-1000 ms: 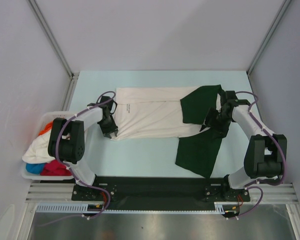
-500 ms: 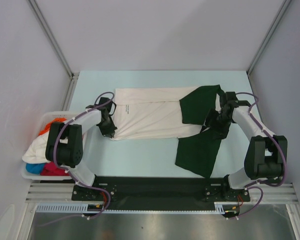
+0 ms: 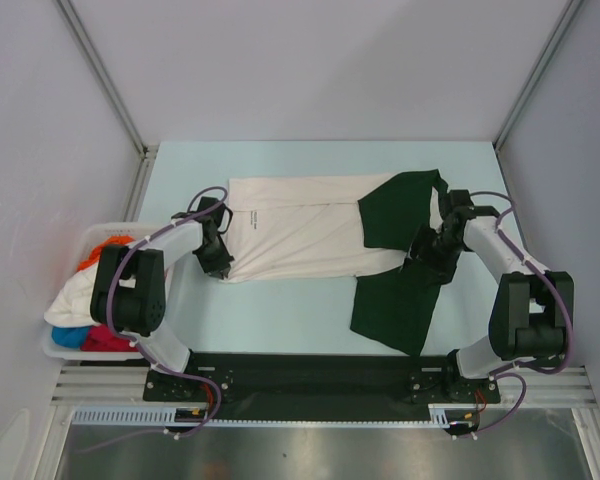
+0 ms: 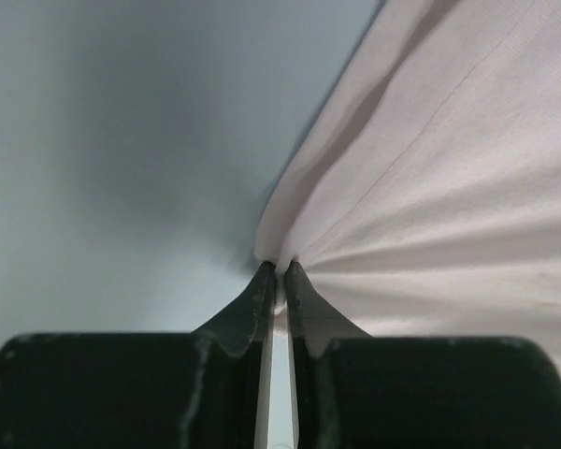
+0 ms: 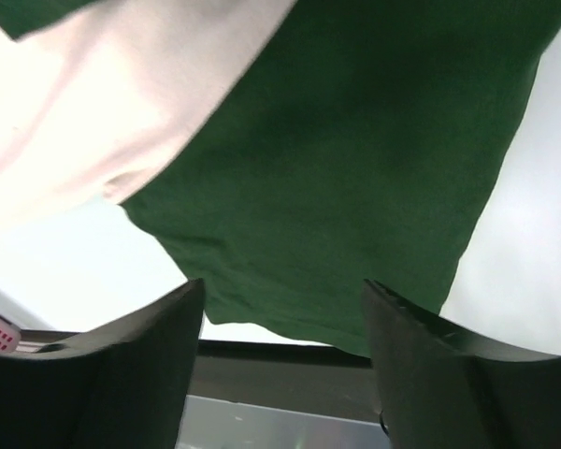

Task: Fold and stack the t-shirts
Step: Fold the tshirt

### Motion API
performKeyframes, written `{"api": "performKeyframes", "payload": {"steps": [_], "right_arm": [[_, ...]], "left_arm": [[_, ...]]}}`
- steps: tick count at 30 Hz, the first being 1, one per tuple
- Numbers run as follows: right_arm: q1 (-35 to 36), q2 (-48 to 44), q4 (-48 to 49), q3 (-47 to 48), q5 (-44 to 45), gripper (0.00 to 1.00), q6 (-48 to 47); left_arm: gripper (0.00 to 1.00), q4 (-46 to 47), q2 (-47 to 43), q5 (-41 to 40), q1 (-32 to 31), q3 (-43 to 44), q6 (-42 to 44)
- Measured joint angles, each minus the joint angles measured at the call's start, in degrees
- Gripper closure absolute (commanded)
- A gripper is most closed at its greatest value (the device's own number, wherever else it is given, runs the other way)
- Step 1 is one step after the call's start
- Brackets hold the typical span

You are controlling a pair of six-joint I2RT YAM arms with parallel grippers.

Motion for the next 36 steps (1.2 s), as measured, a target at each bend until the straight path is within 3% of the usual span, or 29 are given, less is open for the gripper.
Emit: {"api": "performKeyframes", "payload": {"steps": [3,7,9,10,13,23,27,32,36], "right_arm": [[0.4,0.0,0.0,-2.0,0.1,0.37,0.4],[0.2,0.1,0.0,-4.8,0.4,0.36,1.9],[-1.2,0.1,0.0,-6.7,0.4,0.34,2.6],[-1.8,0.1,-0.2,-7.4,0.4,0.34,2.8],[-4.4,0.1,-0.9,-8.7,0.5,0.32,3.3],[-4.9,-0.2,-1.3,-10.0,-0.1,0.3,4.3],[-5.0,-0.7,-1.2,-10.7,-1.2,0.3,4.4],[-5.2,-2.7,-1.1,-11.5,-2.2,0.3,4.5],[-5.4,-3.4,-1.0,-11.7,-2.6,0.3,4.5]], "left_arm": [[0.91,-0.1,0.0,-0.1,0.0,0.2,0.1],[0.78,-0.2,0.0,-0.1,0.3,0.3,0.1],[0.71,-0.5,0.0,-0.3,0.6,0.2,0.0],[0.58,-0.7,-0.1,-0.5,0.7,0.2,0.1],[0.44,-2.2,-1.4,-1.8,0.8,0.2,-0.1],[0.43,-5.9,-8.5,-2.1,1.3,-3.2,-3.0],[0.3,-5.8,-8.3,-0.9,1.8,-4.0,-3.9],[0.33,-3.7,-8.4,0.7,2.4,-5.6,-5.1],[0.41,-2.1,-8.3,2.0,3.0,-6.9,-6.0]]}}
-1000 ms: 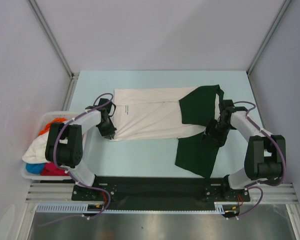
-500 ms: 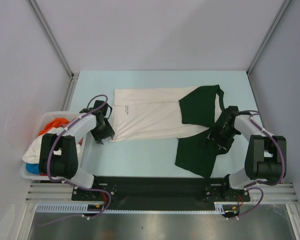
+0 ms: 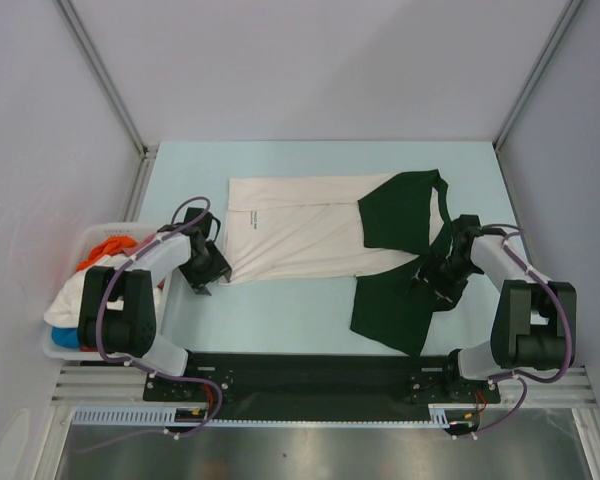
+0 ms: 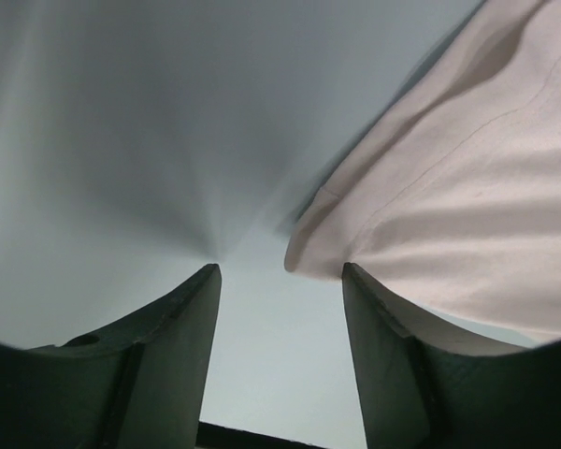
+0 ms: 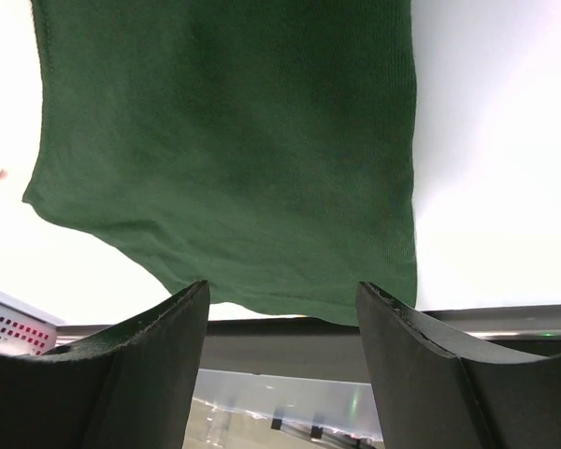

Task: Fold and stack the t-shirts
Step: Fold the tshirt

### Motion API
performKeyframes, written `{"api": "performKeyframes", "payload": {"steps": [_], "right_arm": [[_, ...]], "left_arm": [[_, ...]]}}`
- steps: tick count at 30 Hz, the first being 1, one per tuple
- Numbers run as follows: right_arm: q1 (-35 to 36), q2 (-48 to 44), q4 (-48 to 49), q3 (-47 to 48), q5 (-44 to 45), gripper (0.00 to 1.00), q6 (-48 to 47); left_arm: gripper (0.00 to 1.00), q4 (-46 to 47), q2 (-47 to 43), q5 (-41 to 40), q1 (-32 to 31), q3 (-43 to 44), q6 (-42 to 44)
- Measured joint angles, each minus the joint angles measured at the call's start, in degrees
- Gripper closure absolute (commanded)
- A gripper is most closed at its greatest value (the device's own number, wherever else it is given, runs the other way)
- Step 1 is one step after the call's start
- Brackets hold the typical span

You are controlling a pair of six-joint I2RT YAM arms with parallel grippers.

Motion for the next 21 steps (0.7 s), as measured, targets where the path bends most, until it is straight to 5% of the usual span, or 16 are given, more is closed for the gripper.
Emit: {"api": "performKeyframes", "payload": {"steps": [14,21], "right_arm": [[-0.8,-1.5,-0.3,-0.9,0.1,0.3,0.0],[-1.8,-1.6,-1.4,-1.6,4.1,0.28,1.2]], "left_arm": [[0.52,7.1,0.0,1.1,0.9,-2.2,-3.0],[0.83,9.4,-0.2,1.6,1.1,-2.9,-3.7]]}}
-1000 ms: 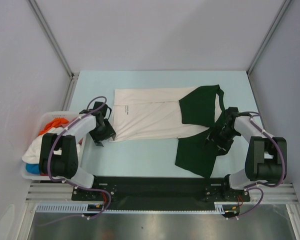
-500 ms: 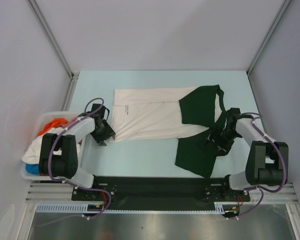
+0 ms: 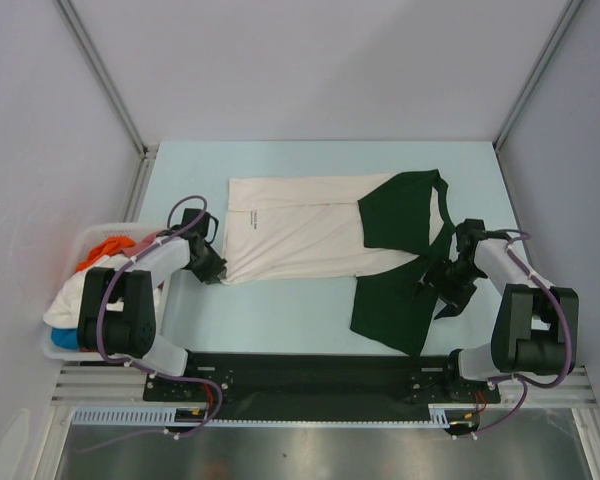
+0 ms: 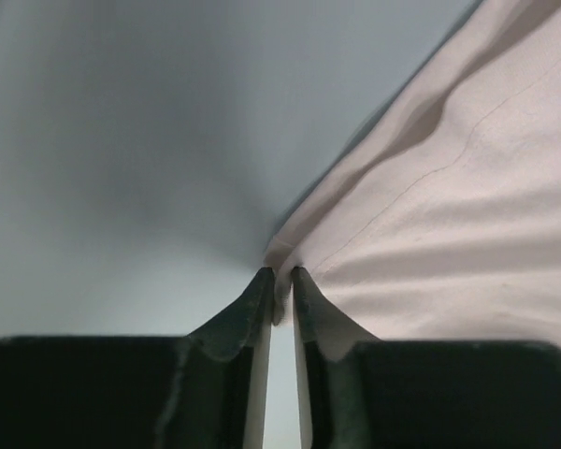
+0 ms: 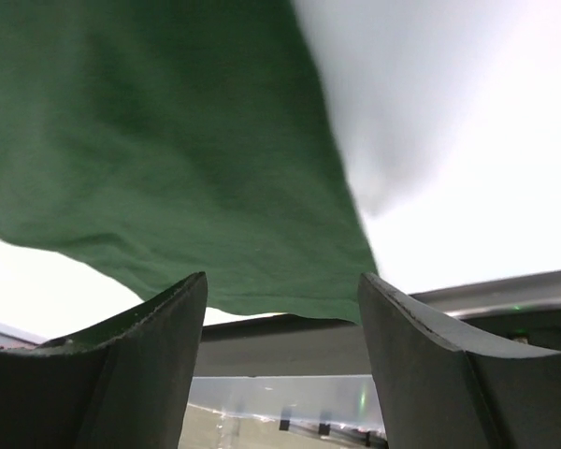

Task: Fold and stack the t-shirts
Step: Fold the tshirt

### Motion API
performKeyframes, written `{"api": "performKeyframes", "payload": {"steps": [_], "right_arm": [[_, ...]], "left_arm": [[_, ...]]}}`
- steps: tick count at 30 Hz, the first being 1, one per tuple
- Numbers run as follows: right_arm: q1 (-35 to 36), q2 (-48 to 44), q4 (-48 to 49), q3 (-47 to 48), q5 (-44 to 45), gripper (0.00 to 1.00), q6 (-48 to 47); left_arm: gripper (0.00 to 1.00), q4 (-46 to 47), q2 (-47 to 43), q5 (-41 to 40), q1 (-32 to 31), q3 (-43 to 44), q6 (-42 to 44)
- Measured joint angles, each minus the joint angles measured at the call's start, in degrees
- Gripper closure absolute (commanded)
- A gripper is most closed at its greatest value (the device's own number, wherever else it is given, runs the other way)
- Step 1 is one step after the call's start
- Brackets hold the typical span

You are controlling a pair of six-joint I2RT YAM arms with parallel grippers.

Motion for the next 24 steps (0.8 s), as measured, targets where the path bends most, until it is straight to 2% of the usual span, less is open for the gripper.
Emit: {"api": "performKeyframes", "payload": {"steps": [2,3,12,17,24], "right_arm": [[0.0,0.0,-0.1,-0.3,1.0,0.28,0.6],[-0.1,0.0,-0.1,-0.5,1.5,0.28,0.9],[-0.2,0.6,1.3,-3.8,3.1,0.38,3.5],[-0.2,0.8,4.7,-6.8,4.4,0.51,5.3],[-0.2,0.9,6.3,-7.9,5.0,0.52,6.7]], "left_arm": [[0.91,0.5,0.0,0.4,0.1,-0.1,-0.2],[1.0,0.8,0.0,0.5,0.1,-0.1,-0.2],[1.0,1.9,0.0,1.7,0.5,-0.2,0.0],[1.0,3.0,-0.3,2.4,0.7,-0.8,0.6],[1.0,3.5,-0.4,2.9,1.0,-1.1,1.6]]}}
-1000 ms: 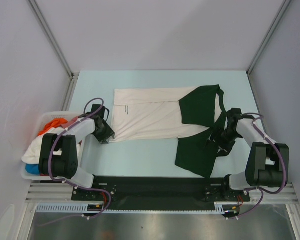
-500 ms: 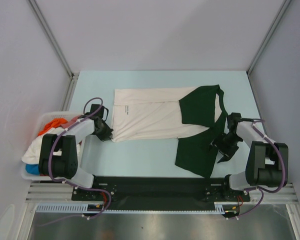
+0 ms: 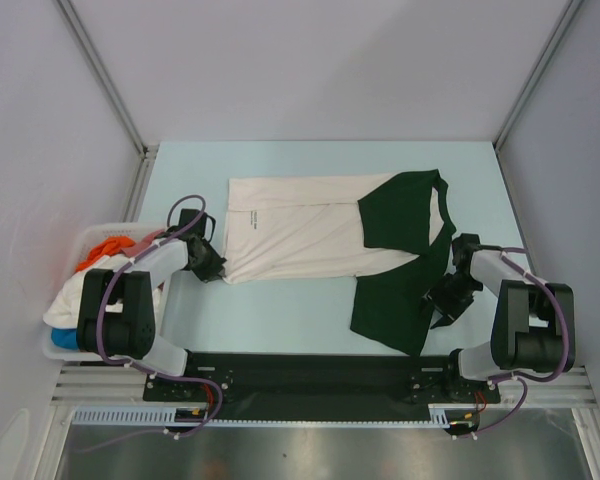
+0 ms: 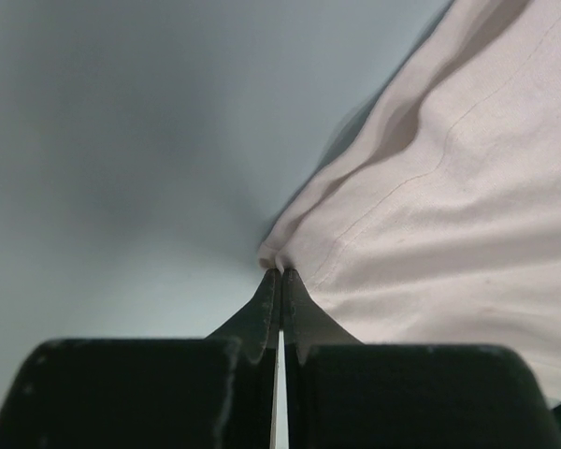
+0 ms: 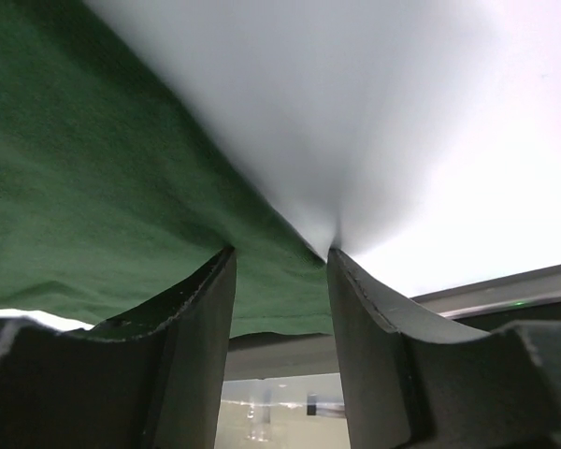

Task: Fold and stack the t-shirts
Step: Fold the tshirt

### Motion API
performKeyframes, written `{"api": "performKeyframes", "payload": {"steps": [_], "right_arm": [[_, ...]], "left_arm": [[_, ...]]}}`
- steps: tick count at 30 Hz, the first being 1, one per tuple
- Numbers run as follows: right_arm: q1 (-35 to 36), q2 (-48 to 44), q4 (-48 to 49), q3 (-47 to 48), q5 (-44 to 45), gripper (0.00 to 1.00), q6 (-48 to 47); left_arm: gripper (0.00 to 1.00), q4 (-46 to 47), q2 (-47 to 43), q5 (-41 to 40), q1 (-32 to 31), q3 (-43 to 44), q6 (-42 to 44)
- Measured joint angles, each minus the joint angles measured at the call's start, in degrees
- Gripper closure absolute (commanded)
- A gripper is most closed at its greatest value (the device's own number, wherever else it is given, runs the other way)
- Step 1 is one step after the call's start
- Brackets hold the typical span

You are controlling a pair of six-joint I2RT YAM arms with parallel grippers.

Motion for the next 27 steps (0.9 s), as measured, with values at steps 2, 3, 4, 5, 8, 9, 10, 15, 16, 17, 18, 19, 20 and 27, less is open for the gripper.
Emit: {"api": "performKeyframes", "payload": {"steps": [2,3,4,5,8,9,10,15,16,17,18,19,20,27], "right_arm": [[0.0,0.3,-0.1,0.0,0.0,0.65,0.1],[-0.1,0.4,-0.3,0.0,-0.1,0.71,0.3],[-0.1,0.4,-0.2,-0.1,-0.3,0.83,0.7],[-0.1,0.3,0.0,-0.2,-0.5,0.89,0.9],[-0.1,-0.9,1.0,-0.7,-1.0,1.0,1.8],[-0.2,-1.8,0.9,-1.0,-0.4,1.0,2.1],[-0.3,-3.0,0.8,-1.3,0.6,1.0,2.3],[-2.1,-9.7,-1.2,-1.4,4.1,1.0,2.8],[-2.6,-11.1,-1.9,-1.3,4.9,1.0,2.8],[-3.1,-12.4,-2.4,-1.3,5.6,1.0,2.8],[-3.7,-13.5,-3.1,-1.2,6.1,1.0,2.8],[-4.1,-14.1,-3.6,-1.1,6.6,1.0,2.7],[-4.5,-14.4,-4.1,-1.0,7.1,1.0,2.7],[-5.9,-13.3,-5.2,-1.0,7.6,1.0,1.5]], "left_arm": [[1.0,0.1,0.0,0.0,0.0,0.0,0.3],[1.0,0.2,0.0,0.1,0.0,-0.1,0.3],[1.0,0.2,0.0,0.1,0.0,-0.1,0.3],[1.0,0.2,0.0,0.1,0.0,-0.1,0.3],[1.0,0.2,-0.2,0.3,0.0,-0.1,0.3],[1.0,0.2,-0.3,0.5,0.0,-0.2,0.3],[1.0,0.2,-0.5,0.5,0.0,-0.2,0.4],[1.0,0.0,-1.2,1.0,0.0,-0.7,0.5],[1.0,0.0,-1.3,1.0,0.0,-0.8,0.6],[1.0,0.0,-1.4,1.0,0.0,-0.9,0.7],[1.0,-0.1,-1.5,1.0,0.0,-0.9,0.7],[1.0,-0.1,-1.6,1.0,0.0,-1.0,0.7],[1.0,-0.1,-1.8,1.0,0.0,-1.2,0.7],[1.0,-0.5,-2.6,1.2,0.0,-1.6,0.7]]}}
